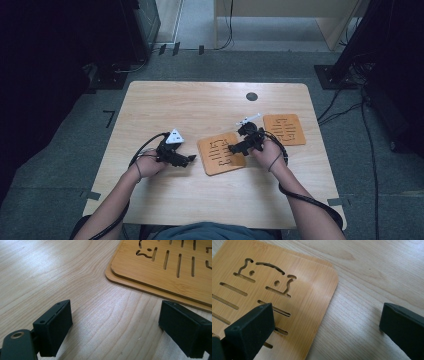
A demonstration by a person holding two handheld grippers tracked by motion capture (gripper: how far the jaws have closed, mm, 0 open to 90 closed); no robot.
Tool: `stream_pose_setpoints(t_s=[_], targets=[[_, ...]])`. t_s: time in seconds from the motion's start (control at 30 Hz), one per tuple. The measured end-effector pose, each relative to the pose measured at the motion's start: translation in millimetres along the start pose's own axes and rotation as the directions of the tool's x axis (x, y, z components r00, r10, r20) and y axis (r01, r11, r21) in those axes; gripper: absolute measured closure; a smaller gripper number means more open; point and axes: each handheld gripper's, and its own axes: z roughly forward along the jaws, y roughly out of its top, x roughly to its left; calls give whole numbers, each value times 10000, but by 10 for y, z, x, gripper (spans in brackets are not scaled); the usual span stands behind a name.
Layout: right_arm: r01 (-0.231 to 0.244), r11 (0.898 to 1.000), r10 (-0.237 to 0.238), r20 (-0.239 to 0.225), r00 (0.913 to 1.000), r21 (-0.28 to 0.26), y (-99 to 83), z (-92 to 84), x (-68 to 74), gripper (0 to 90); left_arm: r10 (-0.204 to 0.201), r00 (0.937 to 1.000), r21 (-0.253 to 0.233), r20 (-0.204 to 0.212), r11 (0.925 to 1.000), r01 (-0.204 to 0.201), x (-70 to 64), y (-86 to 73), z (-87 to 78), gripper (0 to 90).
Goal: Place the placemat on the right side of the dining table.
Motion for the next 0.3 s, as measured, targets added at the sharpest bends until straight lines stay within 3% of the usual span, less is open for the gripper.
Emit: stream_pose_setpoints(t_s=[0.1, 0.2, 0.3], targets=[[130, 9998, -131, -34, 9999, -181, -26, -1, -5, 0, 3, 10000, 12, 5, 10000, -3, 1, 0, -1, 107], [413, 9980, -431, -368, 9984, -481, -77, -18, -45, 0, 12, 10000, 6, -4, 10000, -12, 0, 0, 0, 107], [692, 9968, -715, -579, 9958, -407, -79, -27, -71, 0, -2, 10000, 10, 7, 10000, 2, 2, 0, -1, 107]])
